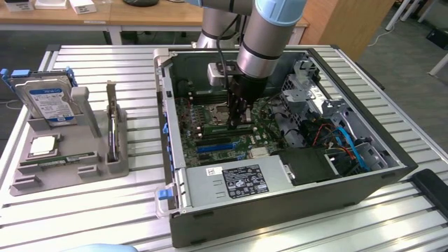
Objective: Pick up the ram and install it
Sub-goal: 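Insert the ram into the slot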
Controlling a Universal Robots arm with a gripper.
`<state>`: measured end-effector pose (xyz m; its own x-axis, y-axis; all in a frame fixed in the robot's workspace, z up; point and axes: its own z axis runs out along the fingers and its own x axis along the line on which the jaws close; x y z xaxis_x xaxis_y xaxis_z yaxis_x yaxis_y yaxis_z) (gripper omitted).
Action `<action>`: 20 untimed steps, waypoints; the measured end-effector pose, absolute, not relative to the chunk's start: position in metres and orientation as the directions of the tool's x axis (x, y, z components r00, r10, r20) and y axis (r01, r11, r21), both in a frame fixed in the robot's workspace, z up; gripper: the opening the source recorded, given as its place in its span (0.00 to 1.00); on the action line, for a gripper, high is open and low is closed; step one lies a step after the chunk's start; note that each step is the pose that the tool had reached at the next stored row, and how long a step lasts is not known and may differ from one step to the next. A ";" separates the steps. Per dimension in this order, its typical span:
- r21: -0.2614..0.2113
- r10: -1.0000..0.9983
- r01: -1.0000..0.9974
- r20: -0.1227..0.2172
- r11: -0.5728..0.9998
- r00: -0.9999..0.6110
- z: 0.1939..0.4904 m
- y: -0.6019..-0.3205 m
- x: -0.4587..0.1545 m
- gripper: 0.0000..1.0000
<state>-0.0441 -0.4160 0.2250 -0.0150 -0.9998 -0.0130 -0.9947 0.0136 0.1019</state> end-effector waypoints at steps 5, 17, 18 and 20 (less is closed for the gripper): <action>0.102 -1.000 -0.995 -0.013 0.014 -0.015 0.224 -0.416 -0.044 0.13; 0.102 -1.000 -0.995 -0.013 0.014 -0.015 0.223 -0.415 -0.045 0.13; 0.102 -1.000 -0.995 -0.013 0.014 -0.015 0.223 -0.415 -0.045 0.13; 0.102 -1.000 -0.995 -0.013 0.014 -0.015 0.223 -0.415 -0.046 0.13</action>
<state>-0.0458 -0.4152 0.2226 -0.0150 -0.9998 -0.0130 -0.9947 0.0136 0.1019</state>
